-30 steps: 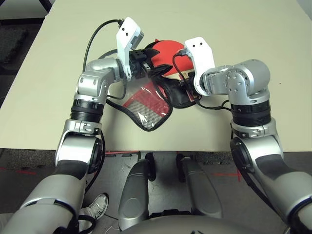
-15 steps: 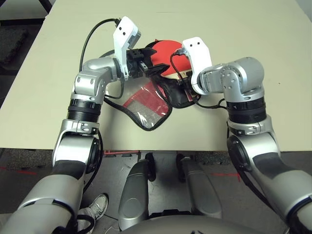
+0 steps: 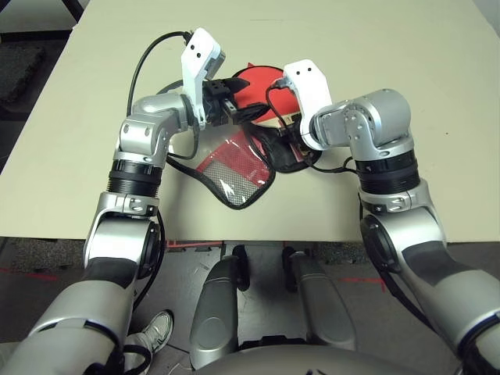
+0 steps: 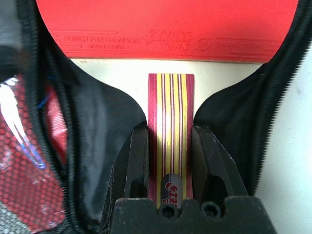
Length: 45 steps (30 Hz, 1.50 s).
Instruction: Store the ping-pong paddle in its case and zip it.
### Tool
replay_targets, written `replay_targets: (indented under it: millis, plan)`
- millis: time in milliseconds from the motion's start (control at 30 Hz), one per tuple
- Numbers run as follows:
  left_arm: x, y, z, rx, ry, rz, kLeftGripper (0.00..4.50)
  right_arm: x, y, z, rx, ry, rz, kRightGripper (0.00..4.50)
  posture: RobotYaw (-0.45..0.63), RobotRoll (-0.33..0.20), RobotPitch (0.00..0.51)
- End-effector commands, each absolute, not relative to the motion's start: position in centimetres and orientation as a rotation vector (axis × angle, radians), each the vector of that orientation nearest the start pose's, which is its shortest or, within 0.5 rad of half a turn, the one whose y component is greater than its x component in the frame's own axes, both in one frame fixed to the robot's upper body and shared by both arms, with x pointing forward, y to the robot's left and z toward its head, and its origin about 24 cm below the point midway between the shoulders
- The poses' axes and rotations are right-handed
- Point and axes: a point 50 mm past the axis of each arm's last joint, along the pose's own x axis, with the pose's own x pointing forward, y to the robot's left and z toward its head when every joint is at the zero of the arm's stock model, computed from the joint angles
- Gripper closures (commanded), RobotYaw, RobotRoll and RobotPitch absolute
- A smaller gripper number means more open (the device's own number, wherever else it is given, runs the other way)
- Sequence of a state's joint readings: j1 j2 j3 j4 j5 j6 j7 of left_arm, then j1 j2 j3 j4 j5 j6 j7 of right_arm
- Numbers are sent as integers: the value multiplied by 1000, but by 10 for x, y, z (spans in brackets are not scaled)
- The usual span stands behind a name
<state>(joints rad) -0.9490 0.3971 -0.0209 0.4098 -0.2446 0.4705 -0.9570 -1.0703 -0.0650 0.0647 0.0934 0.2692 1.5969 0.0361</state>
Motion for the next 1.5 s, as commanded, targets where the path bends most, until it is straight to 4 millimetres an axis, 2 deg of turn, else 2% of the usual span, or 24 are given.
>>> replay_targets:
  millis: [33, 233, 433, 533, 567, 633, 700, 767, 833, 867, 1000, 1167, 1333, 1500]
  plan:
    - [369, 136, 214, 170, 26, -1002, 0, 324, -40, 205, -203, 649, 476, 3435, -52, 0, 292]
    - [370, 138, 214, 170, 23, -996, 0, 323, -39, 207, -185, 632, 451, 3435, -53, 0, 286]
    - [372, 139, 214, 174, 20, -989, 0, 325, -41, 215, -150, 610, 435, 1421, -51, 0, 282]
    - [372, 140, 215, 176, 16, -985, 0, 327, -44, 221, -132, 596, 426, 168, -50, 0, 277]
    - [372, 141, 216, 178, 14, -984, 0, 328, -45, 224, -123, 589, 425, 17, -49, 0, 275]
    - [373, 142, 220, 182, 2, -977, 0, 331, -52, 237, -96, 558, 417, 17, -45, 0, 269]
    - [375, 145, 227, 182, -16, -966, 0, 334, -68, 255, -52, 497, 419, 17, -39, 0, 264]
    - [377, 153, 235, 194, -30, -940, 0, 338, -90, 268, -63, 381, 428, 17, -35, 0, 259]
    - [379, 165, 240, 204, -39, -903, 0, 344, -113, 269, -62, 306, 448, 17, -34, 0, 253]
    - [380, 170, 242, 206, -40, -891, 0, 346, -120, 268, -56, 290, 464, 17, -33, 0, 251]
    - [382, 206, 246, 273, -11, -803, 0, 340, -150, 242, -119, 186, 625, 17, -20, 0, 247]
    - [377, 269, 251, 352, 50, -619, 0, 340, -180, 227, -201, 103, 729, 17, 9, 0, 244]
    - [362, 323, 243, 420, 131, -442, 0, 345, -183, 220, -188, 87, 739, 17, 33, 0, 247]
    - [345, 357, 227, 466, 203, -329, 0, 347, -176, 218, -187, 72, 755, 17, 57, 0, 250]
